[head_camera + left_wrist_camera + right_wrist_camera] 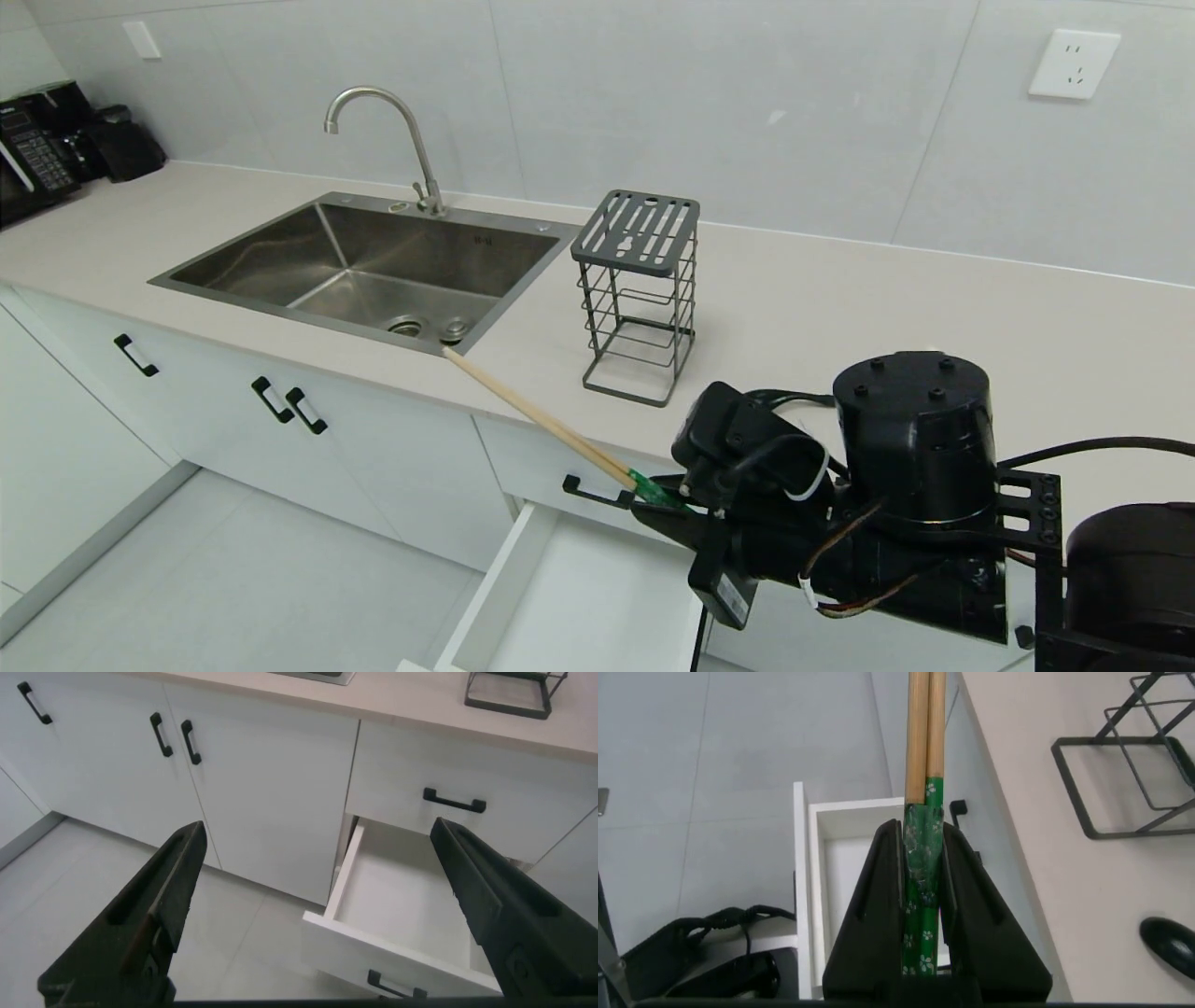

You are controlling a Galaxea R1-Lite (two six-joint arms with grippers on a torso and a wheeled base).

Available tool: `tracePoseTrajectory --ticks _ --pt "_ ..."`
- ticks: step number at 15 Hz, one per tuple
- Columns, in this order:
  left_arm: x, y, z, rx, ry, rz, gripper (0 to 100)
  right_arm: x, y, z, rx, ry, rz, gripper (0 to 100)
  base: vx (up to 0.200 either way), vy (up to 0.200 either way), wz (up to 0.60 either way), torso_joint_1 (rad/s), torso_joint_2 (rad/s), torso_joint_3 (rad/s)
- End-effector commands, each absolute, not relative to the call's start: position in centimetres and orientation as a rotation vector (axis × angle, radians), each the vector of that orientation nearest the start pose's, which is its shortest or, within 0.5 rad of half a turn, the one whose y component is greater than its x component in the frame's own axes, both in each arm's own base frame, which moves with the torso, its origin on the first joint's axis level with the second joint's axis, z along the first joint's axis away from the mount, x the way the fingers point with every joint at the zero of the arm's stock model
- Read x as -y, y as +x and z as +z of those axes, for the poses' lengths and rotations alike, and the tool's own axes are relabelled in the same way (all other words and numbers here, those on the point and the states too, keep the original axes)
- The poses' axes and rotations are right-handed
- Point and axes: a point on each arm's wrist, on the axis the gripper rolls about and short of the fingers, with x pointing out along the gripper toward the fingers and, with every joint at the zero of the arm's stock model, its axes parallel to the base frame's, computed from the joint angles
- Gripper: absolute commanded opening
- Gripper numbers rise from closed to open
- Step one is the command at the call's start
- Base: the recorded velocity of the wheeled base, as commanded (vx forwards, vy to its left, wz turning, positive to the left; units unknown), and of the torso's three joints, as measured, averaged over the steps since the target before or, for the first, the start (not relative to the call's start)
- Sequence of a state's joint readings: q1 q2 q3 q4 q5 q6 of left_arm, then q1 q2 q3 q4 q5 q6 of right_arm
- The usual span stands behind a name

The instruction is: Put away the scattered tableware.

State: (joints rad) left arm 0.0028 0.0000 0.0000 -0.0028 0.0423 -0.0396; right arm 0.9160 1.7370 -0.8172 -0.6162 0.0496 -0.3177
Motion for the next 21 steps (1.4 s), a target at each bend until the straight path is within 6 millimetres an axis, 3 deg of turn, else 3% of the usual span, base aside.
tracePoseTrajectory --ticks 1,21 --pt "-0.09 -2.28 7.58 0.004 -0.040 0.046 100 -25.12 19.09 16.98 -0.138 -0.426 1.002 0 0.000 0.000 0.00 -0.134 0.25 0.119" --pt "-0.09 -2.28 7.58 0.004 -0.040 0.046 100 -25.34 18.96 17.06 -0.135 -0.426 1.007 0 0.000 0.000 0.03 -0.167 0.33 0.155"
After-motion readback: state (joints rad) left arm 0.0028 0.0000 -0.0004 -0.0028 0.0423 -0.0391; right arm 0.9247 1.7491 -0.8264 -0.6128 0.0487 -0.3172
